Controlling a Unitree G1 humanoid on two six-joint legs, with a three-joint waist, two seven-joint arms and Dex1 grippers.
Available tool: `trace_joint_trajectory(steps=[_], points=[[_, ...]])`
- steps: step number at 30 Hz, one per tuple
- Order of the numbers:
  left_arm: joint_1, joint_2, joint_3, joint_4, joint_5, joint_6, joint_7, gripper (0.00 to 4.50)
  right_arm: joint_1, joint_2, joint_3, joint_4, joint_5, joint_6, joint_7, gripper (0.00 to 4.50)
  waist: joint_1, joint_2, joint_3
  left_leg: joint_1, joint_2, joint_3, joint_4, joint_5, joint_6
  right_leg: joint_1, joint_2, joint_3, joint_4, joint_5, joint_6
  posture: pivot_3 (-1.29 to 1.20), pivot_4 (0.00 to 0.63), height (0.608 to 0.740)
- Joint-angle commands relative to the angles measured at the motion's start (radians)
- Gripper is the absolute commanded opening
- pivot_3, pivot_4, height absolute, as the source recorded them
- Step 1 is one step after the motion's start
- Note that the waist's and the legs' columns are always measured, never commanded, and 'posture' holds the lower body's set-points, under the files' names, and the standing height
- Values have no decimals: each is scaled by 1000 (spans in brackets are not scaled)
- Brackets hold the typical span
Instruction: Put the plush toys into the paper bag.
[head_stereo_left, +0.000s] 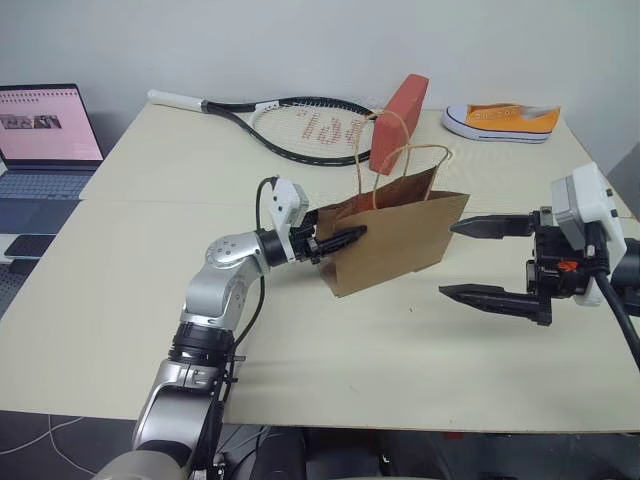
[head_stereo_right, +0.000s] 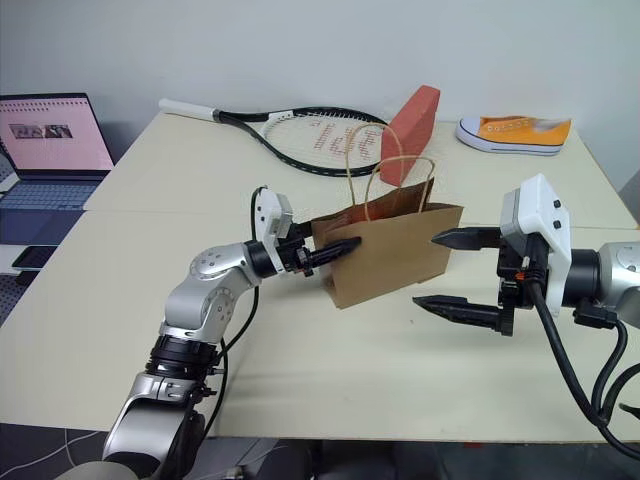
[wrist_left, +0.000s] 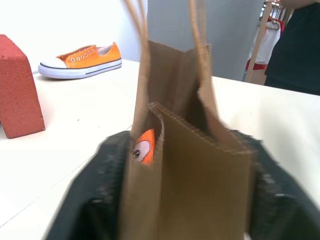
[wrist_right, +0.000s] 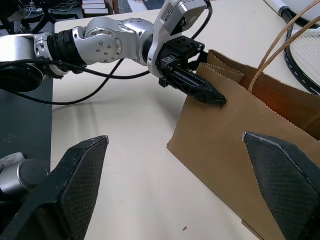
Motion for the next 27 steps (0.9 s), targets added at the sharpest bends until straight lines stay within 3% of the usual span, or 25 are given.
trace_joint_trajectory(steps=[1,6,7,16,22,27], points=[[5,-3,12,-23,-21,-14,-10,1691,-3,2,-6,-25,-12,-26,-8,4500,0,0,0,0,0,0,0,0,0,0,0,0,0,0,0,0,150,740],[0,-7,10,-12,-29,-22,-24,143,11,17,-4,-38,-43,-51,-20,4500,0,0,0,0,0,0,0,0,0,0,0,0,0,0,0,0,150,740],[-2,-7,10,-9,-31,-22,-30,38,16,22,-3,-41,-51,-58,-23,4500,0,0,0,0,0,0,0,0,0,0,0,0,0,0,0,0,150,740],[-42,30,25,13,-101,49,-143,38,81,32,-46,-75,-67,-78,-20,4500,0,0,0,0,0,0,1,0,0,1,0,0,0,0,0,0,150,740],[-120,74,-2,70,-131,114,-299,38,199,-23,-247,-85,14,4,18,4500,1,0,0,0,0,-1,2,0,0,2,0,0,0,0,0,0,150,740],[-194,71,-40,200,-78,57,-393,38,319,-35,-420,-107,19,53,43,4500,3,0,0,1,-1,-1,3,0,0,4,0,-1,-1,0,-1,0,150,740]])
